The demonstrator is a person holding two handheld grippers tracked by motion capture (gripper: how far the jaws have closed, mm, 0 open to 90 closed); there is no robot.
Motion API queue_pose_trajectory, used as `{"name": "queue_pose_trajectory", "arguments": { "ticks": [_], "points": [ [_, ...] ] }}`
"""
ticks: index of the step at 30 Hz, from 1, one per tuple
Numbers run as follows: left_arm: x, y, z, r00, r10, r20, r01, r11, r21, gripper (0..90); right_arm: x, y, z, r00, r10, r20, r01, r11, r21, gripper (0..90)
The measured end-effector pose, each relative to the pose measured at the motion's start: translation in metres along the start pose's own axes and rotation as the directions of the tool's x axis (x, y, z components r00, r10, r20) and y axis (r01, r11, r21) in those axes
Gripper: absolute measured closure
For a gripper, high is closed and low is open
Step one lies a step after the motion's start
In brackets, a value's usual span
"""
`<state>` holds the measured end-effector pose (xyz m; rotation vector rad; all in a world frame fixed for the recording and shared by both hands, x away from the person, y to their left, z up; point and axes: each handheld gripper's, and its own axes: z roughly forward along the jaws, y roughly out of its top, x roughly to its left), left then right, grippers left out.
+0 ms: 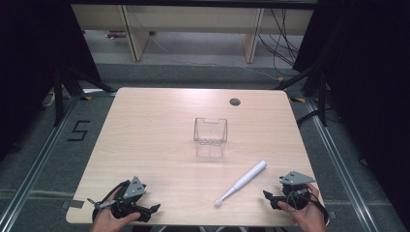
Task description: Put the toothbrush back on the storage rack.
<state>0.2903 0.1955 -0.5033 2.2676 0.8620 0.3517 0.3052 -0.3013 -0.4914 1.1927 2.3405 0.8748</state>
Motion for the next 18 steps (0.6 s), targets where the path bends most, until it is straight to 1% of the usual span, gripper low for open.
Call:
{"name": "queue_pose_trajectory", "arguments": {
  "ticks": [1, 2, 3, 4, 5, 6, 8, 9, 10, 11, 12, 13, 14, 15, 16, 17, 18],
  "points": [
    [0.0001, 0.0000, 0.0000, 1.0000, 0.001, 0.000, -0.001, 1.0000, 0.001, 14.8, 0.0002, 0.0002, 0.0002, 1.0000, -0.003, -0.001, 0.003, 1.000, 0.000, 19.2],
    [0.0004, 0.0002, -0.0002, 1.0000, 0.008, 0.000, -0.008, 1.0000, 0.001, 14.8, -0.0019, 0.0006, 0.0011, 0.9988, -0.047, 0.016, 0.047, 0.999, -0.020, 19.2],
    [0.0002, 0.0001, 0.0000, 1.0000, 0.004, 0.000, -0.004, 1.0000, 0.000, 14.8, 0.0001, 0.0004, 0.0007, 0.9997, -0.022, 0.009, 0.022, 1.000, -0.010, 19.2],
    [0.0001, 0.0001, 0.0000, 1.0000, 0.004, 0.000, -0.004, 1.0000, 0.000, 14.8, 0.0000, 0.0007, 0.0009, 0.9997, -0.025, 0.005, 0.025, 1.000, -0.013, 19.4],
    [-0.0005, -0.0001, 0.0005, 1.0000, -0.006, 0.001, 0.006, 1.0000, -0.003, 14.8, 0.0004, 0.0008, 0.0008, 0.9998, -0.018, -0.002, 0.018, 1.000, -0.007, 19.9],
    [-0.0005, -0.0001, 0.0006, 1.0000, -0.007, 0.000, 0.007, 1.0000, -0.003, 14.8, 0.0004, 0.0009, 0.0016, 0.9995, -0.031, 0.006, 0.031, 0.999, -0.026, 20.7],
    [-0.0003, 0.0000, 0.0006, 1.0000, -0.003, 0.001, 0.003, 1.0000, -0.004, 14.8, 0.0003, 0.0009, 0.0021, 0.9993, -0.038, 0.007, 0.038, 0.999, -0.033, 21.1],
    [0.0000, 0.0000, 0.0006, 1.0000, 0.000, 0.000, 0.000, 1.0000, -0.001, 14.8, 0.0016, 0.0019, 0.0012, 0.9996, -0.029, 0.001, 0.029, 0.999, -0.018, 21.3],
    [0.0006, 0.0003, 0.0004, 1.0000, 0.001, 0.006, -0.001, 1.0000, 0.007, 14.8, 0.0028, 0.0016, 0.0025, 0.9997, -0.024, 0.000, 0.024, 0.999, -0.030, 21.3],
    [0.0007, 0.0003, 0.0004, 1.0000, 0.001, 0.006, -0.001, 1.0000, 0.009, 14.8, 0.0009, 0.0024, 0.0031, 0.9985, -0.055, -0.001, 0.055, 0.998, -0.036, 21.2],
    [0.0007, 0.0004, 0.0004, 1.0000, 0.002, 0.006, -0.002, 1.0000, 0.009, 14.8, 0.0003, 0.0028, 0.0037, 0.9977, -0.068, 0.008, 0.068, 0.997, -0.038, 20.7],
    [0.0006, 0.0005, 0.0004, 1.0000, 0.002, 0.006, -0.002, 1.0000, 0.008, 14.8, 0.0013, 0.0032, 0.0034, 0.9983, -0.057, 0.009, 0.057, 0.998, -0.031, 20.3],
    [0.0002, 0.0004, 0.0004, 1.0000, -0.003, 0.008, 0.003, 1.0000, 0.005, 14.8, 0.0014, 0.0040, 0.0040, 0.9988, -0.047, 0.013, 0.047, 0.998, -0.037, 20.0],
    [-0.0005, 0.0000, 0.0006, 1.0000, -0.003, 0.009, 0.003, 1.0000, -0.002, 14.8, 0.0014, 0.0046, 0.0044, 0.9988, -0.048, 0.008, 0.049, 0.998, -0.044, 20.0],
    [-0.0007, -0.0001, 0.0010, 1.0000, -0.006, 0.007, 0.006, 1.0000, -0.004, 14.8, 0.0013, 0.0055, 0.0047, 0.9990, -0.042, 0.013, 0.043, 0.997, -0.058, 20.0],
    [0.0000, -0.0001, 0.0011, 1.0000, 0.000, 0.001, 0.000, 1.0000, 0.001, 14.8, 0.0008, 0.0063, 0.0046, 0.9988, -0.048, 0.004, 0.048, 0.997, -0.058, 20.0],
    [0.0005, 0.0000, 0.0012, 1.0000, 0.008, 0.003, -0.008, 1.0000, 0.002, 14.8, 0.0016, 0.0073, 0.0045, 0.9993, -0.038, 0.004, 0.039, 0.998, -0.058, 20.0]
  ]
}}
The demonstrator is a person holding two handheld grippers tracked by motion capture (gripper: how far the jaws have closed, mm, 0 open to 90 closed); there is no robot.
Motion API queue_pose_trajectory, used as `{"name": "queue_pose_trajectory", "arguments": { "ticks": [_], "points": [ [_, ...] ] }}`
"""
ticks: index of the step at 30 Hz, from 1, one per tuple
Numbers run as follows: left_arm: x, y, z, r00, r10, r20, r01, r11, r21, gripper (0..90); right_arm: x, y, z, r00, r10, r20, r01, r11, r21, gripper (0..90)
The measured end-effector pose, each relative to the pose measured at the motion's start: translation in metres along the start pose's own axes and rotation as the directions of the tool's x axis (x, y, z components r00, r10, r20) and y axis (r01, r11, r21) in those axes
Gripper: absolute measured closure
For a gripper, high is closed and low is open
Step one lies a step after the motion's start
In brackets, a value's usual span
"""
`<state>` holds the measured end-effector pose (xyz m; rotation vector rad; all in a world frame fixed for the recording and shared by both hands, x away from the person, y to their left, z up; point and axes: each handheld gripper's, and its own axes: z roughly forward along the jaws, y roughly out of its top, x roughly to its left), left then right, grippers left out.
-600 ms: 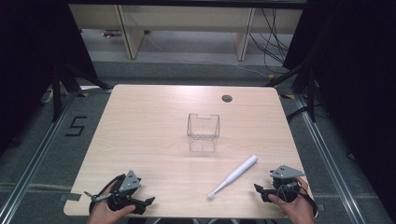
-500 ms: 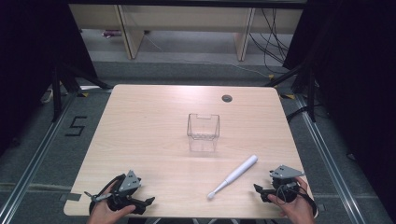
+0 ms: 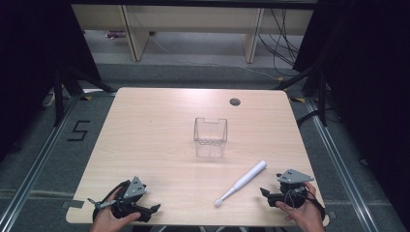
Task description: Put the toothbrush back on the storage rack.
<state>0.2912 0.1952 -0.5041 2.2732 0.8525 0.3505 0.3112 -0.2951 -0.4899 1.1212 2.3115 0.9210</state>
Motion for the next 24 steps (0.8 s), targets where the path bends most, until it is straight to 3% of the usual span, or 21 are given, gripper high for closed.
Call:
{"name": "queue_pose_trajectory", "arguments": {
  "ticks": [2, 4, 5, 6, 8, 9, 10, 11, 14, 16, 18, 21, 22, 24],
  "points": [
    [0.000, 0.000, 0.000, 1.0000, -0.001, -0.001, 0.001, 1.0000, 0.000, 14.8, -0.002, 0.002, 0.001, 0.9997, -0.024, -0.003, 0.024, 1.000, -0.013, 21.5],
    [0.001, 0.000, 0.000, 1.0000, 0.005, -0.001, -0.005, 1.0000, 0.002, 14.8, -0.001, 0.004, 0.000, 0.9997, -0.021, -0.010, 0.021, 1.000, -0.022, 30.7],
    [0.001, 0.000, 0.000, 1.0000, 0.005, -0.001, -0.005, 1.0000, 0.002, 14.8, -0.001, 0.004, 0.000, 0.9997, -0.021, -0.010, 0.021, 1.000, -0.022, 30.7],
    [0.000, 0.000, 0.000, 1.0000, 0.001, 0.002, -0.001, 1.0000, 0.000, 14.8, -0.002, 0.009, 0.000, 0.9996, -0.011, -0.027, 0.010, 0.999, -0.042, 41.7],
    [0.000, 0.000, 0.000, 0.9999, 0.010, 0.003, -0.010, 0.9999, 0.002, 14.9, 0.000, 0.013, 0.000, 0.9987, 0.016, -0.048, -0.018, 0.999, -0.037, 48.9],
    [0.000, 0.000, 0.000, 0.9999, 0.010, 0.003, -0.010, 0.9999, 0.002, 14.8, 0.000, 0.013, 0.000, 0.9987, 0.016, -0.048, -0.018, 0.999, -0.037, 48.9],
    [0.000, 0.000, 0.000, 1.0000, 0.008, 0.003, -0.008, 1.0000, 0.001, 14.9, -0.001, 0.016, 0.001, 0.9995, -0.005, -0.032, 0.004, 1.000, -0.026, 54.6],
    [0.000, 0.000, 0.000, 1.0000, 0.006, 0.003, -0.006, 1.0000, -0.001, 14.9, -0.002, 0.017, 0.002, 0.9993, -0.024, -0.030, 0.023, 0.999, -0.028, 55.9],
    [0.000, 0.000, 0.000, 1.0000, 0.002, 0.002, -0.002, 1.0000, -0.002, 14.9, -0.002, 0.018, 0.004, 0.9992, -0.024, -0.033, 0.023, 0.999, -0.022, 59.9],
    [0.000, 0.000, 0.000, 1.0000, 0.006, 0.002, -0.006, 1.0000, -0.002, 14.8, 0.000, 0.018, 0.006, 0.9993, 0.012, -0.036, -0.013, 1.000, -0.006, 60.0],
    [0.000, 0.000, 0.000, 1.0000, 0.007, 0.003, -0.007, 1.0000, -0.001, 14.9, -0.001, 0.020, 0.007, 0.9985, 0.009, -0.053, -0.009, 1.000, -0.003, 60.8],
    [0.000, 0.000, 0.000, 1.0000, 0.005, 0.000, -0.005, 1.0000, 0.001, 14.9, -0.002, 0.023, 0.009, 0.9989, 0.014, -0.044, -0.014, 1.000, -0.013, 62.5],
    [0.000, 0.000, 0.000, 1.0000, 0.002, 0.002, -0.002, 1.0000, -0.003, 14.8, -0.004, 0.024, 0.010, 0.9991, -0.017, -0.039, 0.016, 1.000, -0.020, 63.3],
    [0.000, 0.001, -0.001, 1.0000, 0.005, 0.008, -0.005, 1.0000, 0.008, 14.8, -0.003, 0.026, 0.012, 0.9992, -0.007, -0.039, 0.006, 1.000, -0.020, 66.2]
  ]
}}
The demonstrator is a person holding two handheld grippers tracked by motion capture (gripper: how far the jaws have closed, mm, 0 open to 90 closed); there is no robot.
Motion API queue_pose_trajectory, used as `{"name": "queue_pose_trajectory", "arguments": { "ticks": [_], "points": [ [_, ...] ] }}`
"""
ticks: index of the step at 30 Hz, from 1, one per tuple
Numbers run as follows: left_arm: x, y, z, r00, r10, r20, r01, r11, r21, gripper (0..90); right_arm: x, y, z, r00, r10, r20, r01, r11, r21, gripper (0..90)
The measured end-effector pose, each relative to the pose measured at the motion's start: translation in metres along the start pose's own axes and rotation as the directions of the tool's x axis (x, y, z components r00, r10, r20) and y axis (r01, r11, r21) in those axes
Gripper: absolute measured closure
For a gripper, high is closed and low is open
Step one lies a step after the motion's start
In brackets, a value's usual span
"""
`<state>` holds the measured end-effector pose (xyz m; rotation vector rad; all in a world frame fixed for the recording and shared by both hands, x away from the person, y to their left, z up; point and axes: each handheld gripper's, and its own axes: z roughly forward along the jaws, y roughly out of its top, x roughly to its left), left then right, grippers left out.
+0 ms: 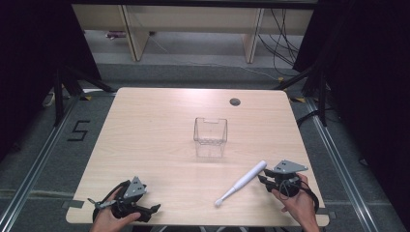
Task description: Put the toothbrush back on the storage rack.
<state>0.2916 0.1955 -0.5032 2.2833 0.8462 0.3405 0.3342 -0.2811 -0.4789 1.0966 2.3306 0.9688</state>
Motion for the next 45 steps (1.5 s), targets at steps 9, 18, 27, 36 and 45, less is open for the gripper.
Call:
{"name": "queue_pose_trajectory", "arguments": {
  "ticks": [9, 18, 27, 36, 45],
  "points": [
    [-0.001, 0.000, 0.001, 1.0000, 0.000, -0.003, 0.000, 0.9999, -0.011, 14.9, -0.008, 0.014, 0.015, 0.9996, -0.016, 0.025, 0.017, 1.000, -0.022, 84.3],
    [0.000, 0.000, 0.000, 1.0000, -0.005, 0.002, 0.005, 0.9999, -0.013, 14.8, -0.017, 0.026, 0.029, 0.9994, -0.009, 0.033, 0.010, 1.000, -0.013, 90.0],
    [0.000, 0.000, 0.000, 1.0000, -0.005, 0.006, 0.005, 1.0000, -0.006, 14.8, -0.023, 0.032, 0.042, 0.9992, -0.004, 0.039, 0.003, 1.000, 0.009, 90.0],
    [-0.001, 0.000, 0.000, 1.0000, 0.009, 0.002, -0.009, 0.9999, -0.010, 14.8, -0.028, 0.035, 0.049, 0.9989, 0.006, 0.046, -0.008, 0.999, 0.051, 90.0],
    [-0.002, 0.000, 0.000, 1.0000, -0.001, 0.000, 0.001, 1.0000, -0.007, 14.8, -0.031, 0.033, 0.050, 0.9985, 0.027, 0.048, -0.031, 0.995, 0.091, 90.0]
  ]
}}
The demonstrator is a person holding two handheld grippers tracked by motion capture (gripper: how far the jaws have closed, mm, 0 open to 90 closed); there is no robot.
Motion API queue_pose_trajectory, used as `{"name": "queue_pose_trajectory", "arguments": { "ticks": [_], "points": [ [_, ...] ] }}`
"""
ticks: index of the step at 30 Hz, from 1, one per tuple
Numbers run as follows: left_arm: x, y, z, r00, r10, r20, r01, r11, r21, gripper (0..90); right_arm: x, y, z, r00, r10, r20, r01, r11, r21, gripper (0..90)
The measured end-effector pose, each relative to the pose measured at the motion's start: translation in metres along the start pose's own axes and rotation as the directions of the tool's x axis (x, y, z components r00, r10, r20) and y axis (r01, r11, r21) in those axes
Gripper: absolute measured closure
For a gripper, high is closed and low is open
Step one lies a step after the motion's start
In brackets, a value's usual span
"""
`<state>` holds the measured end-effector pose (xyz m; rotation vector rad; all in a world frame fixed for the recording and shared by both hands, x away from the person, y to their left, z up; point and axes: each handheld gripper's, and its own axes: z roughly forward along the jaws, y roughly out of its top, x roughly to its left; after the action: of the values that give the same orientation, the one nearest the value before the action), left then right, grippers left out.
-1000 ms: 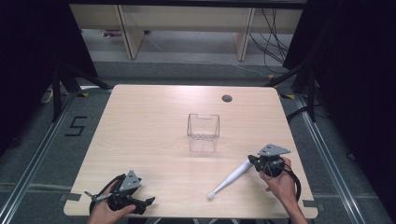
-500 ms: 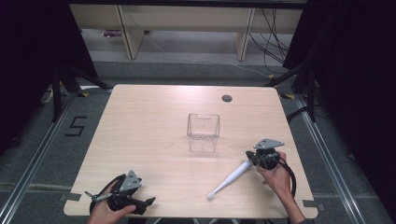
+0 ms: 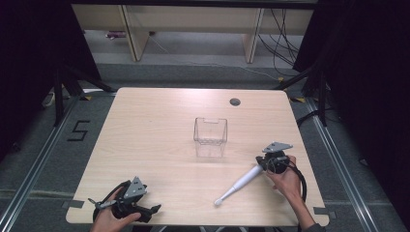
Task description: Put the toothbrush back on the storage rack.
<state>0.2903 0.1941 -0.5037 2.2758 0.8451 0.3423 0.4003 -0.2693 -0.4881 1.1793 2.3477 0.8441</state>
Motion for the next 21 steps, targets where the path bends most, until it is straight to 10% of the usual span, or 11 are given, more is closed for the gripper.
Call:
{"name": "queue_pose_trajectory", "arguments": {
  "ticks": [21],
  "points": [
    [0.000, 0.000, 0.000, 1.0000, -0.005, -0.002, 0.005, 1.0000, -0.003, 14.8, 0.005, -0.014, -0.014, 0.9998, -0.012, -0.015, 0.013, 0.999, 0.034, 90.0]
  ]
}}
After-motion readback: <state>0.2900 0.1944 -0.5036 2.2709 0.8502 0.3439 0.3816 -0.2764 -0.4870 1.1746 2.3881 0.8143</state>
